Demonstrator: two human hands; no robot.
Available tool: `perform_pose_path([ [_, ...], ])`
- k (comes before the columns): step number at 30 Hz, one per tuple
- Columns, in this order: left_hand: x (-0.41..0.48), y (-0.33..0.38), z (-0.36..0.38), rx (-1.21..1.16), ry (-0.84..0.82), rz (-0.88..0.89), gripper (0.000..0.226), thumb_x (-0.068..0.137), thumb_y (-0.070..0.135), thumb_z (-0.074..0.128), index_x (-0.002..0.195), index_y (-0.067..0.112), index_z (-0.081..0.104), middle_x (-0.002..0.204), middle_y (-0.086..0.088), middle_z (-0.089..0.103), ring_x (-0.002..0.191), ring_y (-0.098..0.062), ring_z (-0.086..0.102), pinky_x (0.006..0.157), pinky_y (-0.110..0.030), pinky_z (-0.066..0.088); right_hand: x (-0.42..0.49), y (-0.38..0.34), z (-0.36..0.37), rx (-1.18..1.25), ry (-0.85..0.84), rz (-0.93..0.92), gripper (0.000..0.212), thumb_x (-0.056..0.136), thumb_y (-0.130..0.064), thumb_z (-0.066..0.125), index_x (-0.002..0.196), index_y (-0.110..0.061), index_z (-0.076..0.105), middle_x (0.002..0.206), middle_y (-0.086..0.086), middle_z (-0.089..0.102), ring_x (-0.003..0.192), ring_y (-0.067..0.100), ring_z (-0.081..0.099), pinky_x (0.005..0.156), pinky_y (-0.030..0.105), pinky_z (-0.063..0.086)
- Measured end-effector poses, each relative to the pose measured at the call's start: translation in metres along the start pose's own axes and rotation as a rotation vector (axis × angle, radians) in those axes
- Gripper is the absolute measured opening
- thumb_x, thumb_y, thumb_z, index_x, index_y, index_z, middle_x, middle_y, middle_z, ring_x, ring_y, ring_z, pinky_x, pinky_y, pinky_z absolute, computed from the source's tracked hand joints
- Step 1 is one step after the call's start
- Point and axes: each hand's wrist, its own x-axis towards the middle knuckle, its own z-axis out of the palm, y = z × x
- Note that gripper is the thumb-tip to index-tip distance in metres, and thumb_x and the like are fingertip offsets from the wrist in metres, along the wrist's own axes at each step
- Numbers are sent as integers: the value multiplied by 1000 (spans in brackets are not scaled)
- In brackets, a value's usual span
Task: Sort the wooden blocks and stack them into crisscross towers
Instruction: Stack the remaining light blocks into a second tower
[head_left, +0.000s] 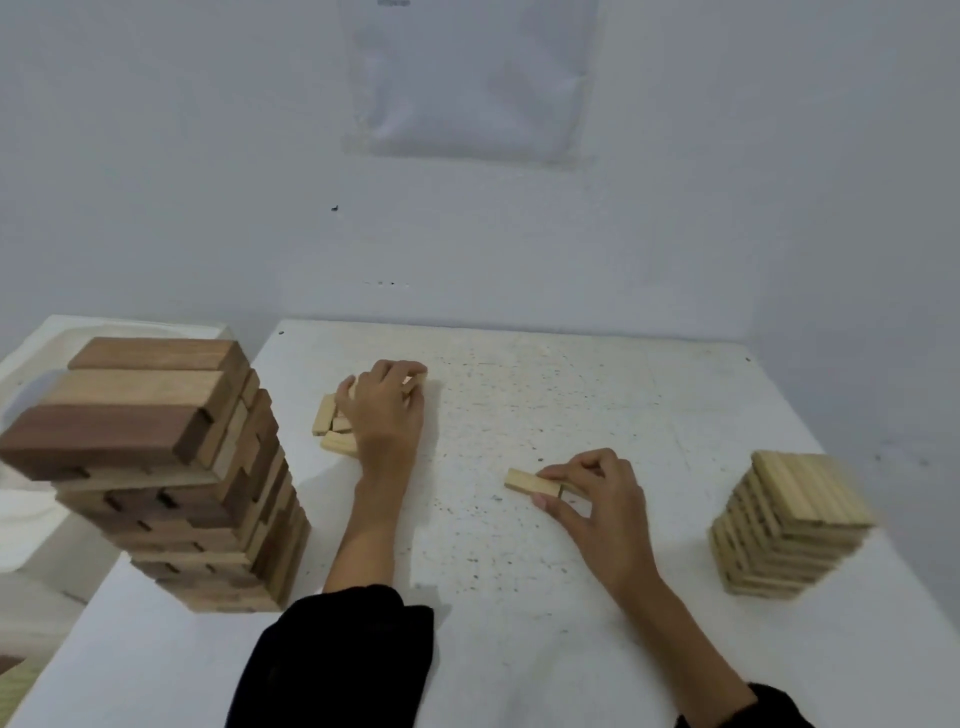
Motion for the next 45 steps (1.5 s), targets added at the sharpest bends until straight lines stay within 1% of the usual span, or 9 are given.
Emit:
perform_pose_path([
  [3, -10, 12, -3, -210, -36, 123, 16, 79, -1, 69, 90, 10, 70, 89, -3, 66, 82, -21, 60, 80, -30, 47, -22, 7, -17, 18, -22, -30, 32, 69, -54, 65, 93, -34, 72, 93, -20, 48, 90, 2, 46, 75, 24, 39],
  [7, -32, 38, -8, -399, -199, 178, 11, 81, 5, 71, 89, 12, 71, 86, 4, 64, 76, -6, 57, 67, -10, 41, -35, 17, -32, 30, -22, -26, 31, 70, -55, 62, 93, -36, 71, 95, -21, 48, 93, 0, 46, 75, 23, 38],
  [15, -70, 57, -32, -701, -486, -418, 20, 67, 27, 85, 77, 17, 72, 65, -1, 64, 56, -6, 51, 48, -19, 38, -36, 17, -32, -60, 68, 18, 26, 77, -16, 75, 102, -20, 70, 98, -7, 45, 91, 15, 45, 75, 25, 39],
  [21, -89, 53, -62, -705, -684, -299, 20, 62, 21, 88, 74, 15, 73, 81, -7, 68, 68, -18, 55, 57, -24, 43, -20, 18, -30, -62, 64, 22, 25, 75, -19, 77, 98, -22, 70, 96, -9, 55, 89, 12, 45, 71, 30, 40],
  [27, -95, 51, -66, -493, -747, 58, 25, 61, 23, 87, 82, 28, 75, 95, 9, 59, 95, -3, 54, 76, -7, 37, -11, 12, -29, 54, -92, -53, 22, 74, -26, 77, 95, -32, 71, 97, -18, 60, 93, 6, 48, 78, 29, 39],
  [34, -90, 45, -69, -531, -704, 32, 31, 55, 4, 88, 76, 21, 73, 81, 7, 68, 74, -6, 59, 66, -19, 47, -13, 17, -29, 66, -67, -61, 24, 79, -25, 73, 102, -32, 71, 100, -11, 54, 96, 8, 44, 81, 15, 35],
  [37, -93, 46, -64, -551, -687, 89, 39, 56, 1, 87, 83, 25, 71, 86, 4, 66, 77, -9, 61, 69, -18, 49, -15, 16, -28, 59, -77, -86, 25, 78, -24, 73, 97, -38, 70, 94, -17, 55, 91, 2, 44, 78, 22, 39],
  [43, -96, 43, -53, -483, -622, 199, 44, 57, 27, 85, 95, 38, 67, 97, 10, 62, 90, -8, 58, 74, -17, 45, -13, 6, -24, 63, -161, -146, 33, 85, -48, 46, 104, -34, 70, 98, -18, 57, 94, 5, 45, 82, 20, 36],
  [45, -96, 42, -53, -406, -624, 185, 54, 57, 36, 84, 105, 44, 61, 104, 20, 59, 101, -1, 52, 80, -11, 38, -13, 10, -27, 40, -137, -127, 31, 90, -38, 46, 109, -29, 68, 100, -9, 58, 95, 9, 44, 82, 15, 34],
])
